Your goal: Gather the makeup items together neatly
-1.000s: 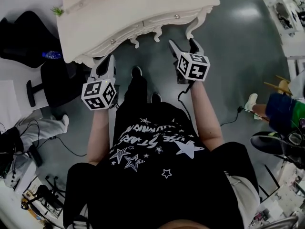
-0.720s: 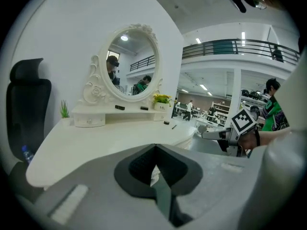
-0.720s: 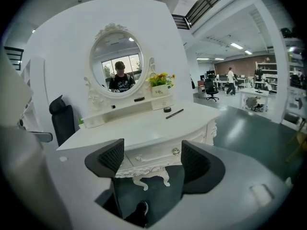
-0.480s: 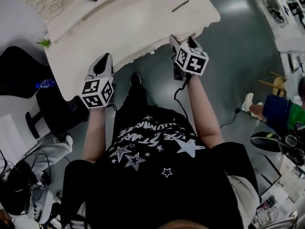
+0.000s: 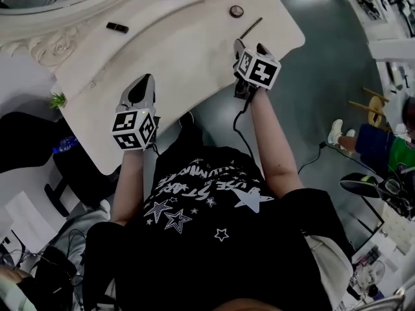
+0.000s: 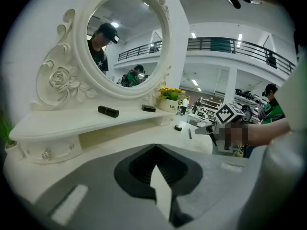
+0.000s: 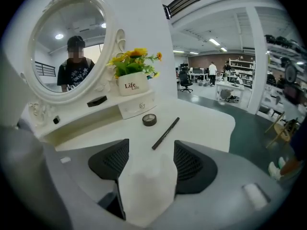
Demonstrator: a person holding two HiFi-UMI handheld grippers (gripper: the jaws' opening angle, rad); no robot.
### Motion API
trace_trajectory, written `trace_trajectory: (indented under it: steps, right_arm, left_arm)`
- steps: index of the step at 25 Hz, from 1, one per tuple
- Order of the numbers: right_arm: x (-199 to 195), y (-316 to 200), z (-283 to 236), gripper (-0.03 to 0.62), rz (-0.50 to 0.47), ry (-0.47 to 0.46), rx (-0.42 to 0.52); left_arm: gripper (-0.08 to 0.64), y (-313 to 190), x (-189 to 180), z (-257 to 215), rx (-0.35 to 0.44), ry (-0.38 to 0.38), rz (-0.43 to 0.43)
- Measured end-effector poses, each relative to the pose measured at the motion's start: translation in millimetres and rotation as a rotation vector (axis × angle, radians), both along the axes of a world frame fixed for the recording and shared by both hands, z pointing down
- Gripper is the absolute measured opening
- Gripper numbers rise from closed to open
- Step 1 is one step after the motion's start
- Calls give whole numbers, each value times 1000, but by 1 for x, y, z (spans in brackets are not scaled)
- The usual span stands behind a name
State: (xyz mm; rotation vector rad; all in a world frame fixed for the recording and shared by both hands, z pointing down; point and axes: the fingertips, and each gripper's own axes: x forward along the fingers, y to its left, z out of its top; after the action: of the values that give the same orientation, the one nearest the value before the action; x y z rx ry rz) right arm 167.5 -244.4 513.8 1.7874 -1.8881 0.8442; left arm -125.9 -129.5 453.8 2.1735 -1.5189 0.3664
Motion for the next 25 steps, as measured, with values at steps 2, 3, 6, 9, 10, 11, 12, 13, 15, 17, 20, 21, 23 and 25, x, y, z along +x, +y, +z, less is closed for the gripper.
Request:
trace_trajectory:
  steps: [2,3,6,9,10,11,12,13,15,17,20,21,23,25]
  right_arm:
    - [0,-14,7,308,29,19,-19]
    - [0,-21,9,302,44,31,-27]
    - [5,-38,18,281,87,72,-50]
    - [11,-52,28,265,125,102,-71]
    - [13,-56,31,261,137,109,-78]
    - [16,-59,33,259,149,115,-86]
    - [18,-61,36,257,160,120,-95]
    - [21,-63,38,253,170,124,-104]
    - [24,-65,43,244,187,127,-123]
    - [26,-66,46,231,201,126,-136]
    - [28,-66,49,224,218,118,-138]
    - [27,-66,49,222,220,117,-136]
    - [27,-67,49,221,220,115,-134]
    - [27,-67,49,214,220,114,-134]
  left_arm:
    - [0,-11,-3,4,-12,6,15]
    - [0,-16,-3,6,-18,9,24]
    - [0,-29,-3,12,-36,18,42]
    - [0,-40,-4,17,-47,24,49]
    - [0,-44,-5,19,-51,25,52]
    - [0,-46,-5,20,-54,26,56]
    - [0,-49,-5,22,-56,26,59]
    - [0,-51,-5,23,-58,25,63]
    - [0,-53,-5,26,-64,22,68]
    - [0,-54,-5,29,-72,24,72]
    - [0,-55,-6,33,-83,35,75]
    - [0,-56,-6,34,-86,38,75]
    - [0,-58,-7,36,-88,42,76]
    - [0,-59,-7,37,-88,44,77]
